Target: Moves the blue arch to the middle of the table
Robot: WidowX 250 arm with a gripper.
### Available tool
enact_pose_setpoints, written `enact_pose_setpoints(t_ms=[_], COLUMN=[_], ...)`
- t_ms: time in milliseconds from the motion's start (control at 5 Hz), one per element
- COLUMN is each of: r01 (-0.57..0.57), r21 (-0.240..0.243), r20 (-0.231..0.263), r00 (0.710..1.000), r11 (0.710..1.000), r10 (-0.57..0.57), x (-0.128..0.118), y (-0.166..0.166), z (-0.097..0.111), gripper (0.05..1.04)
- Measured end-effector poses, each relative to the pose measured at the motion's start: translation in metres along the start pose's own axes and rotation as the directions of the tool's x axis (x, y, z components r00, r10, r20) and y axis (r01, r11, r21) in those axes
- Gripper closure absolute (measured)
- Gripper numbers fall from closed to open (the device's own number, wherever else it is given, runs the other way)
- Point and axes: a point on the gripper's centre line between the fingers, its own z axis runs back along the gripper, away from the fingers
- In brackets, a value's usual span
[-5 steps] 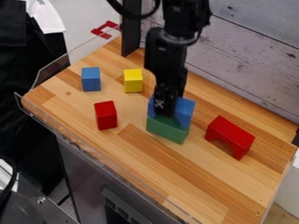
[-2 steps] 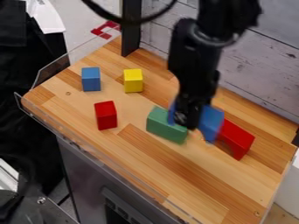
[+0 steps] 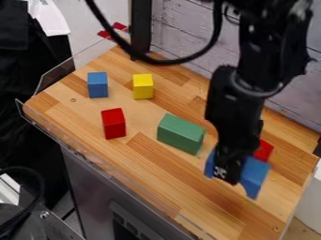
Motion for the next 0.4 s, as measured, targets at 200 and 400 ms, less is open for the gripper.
enact_pose_setpoints(t_ms=[200, 400], r01=[0.015, 0.021], r21=[0.017, 0.050], r20=[-0.012, -0.005], r00=[1.000, 1.000], r11=[1.000, 0.999], r10=[-0.015, -0.021], x=[-0.003, -0.001], y=[-0.003, -0.007], z=[-0.013, -0.024], gripper=[0.511, 0.511])
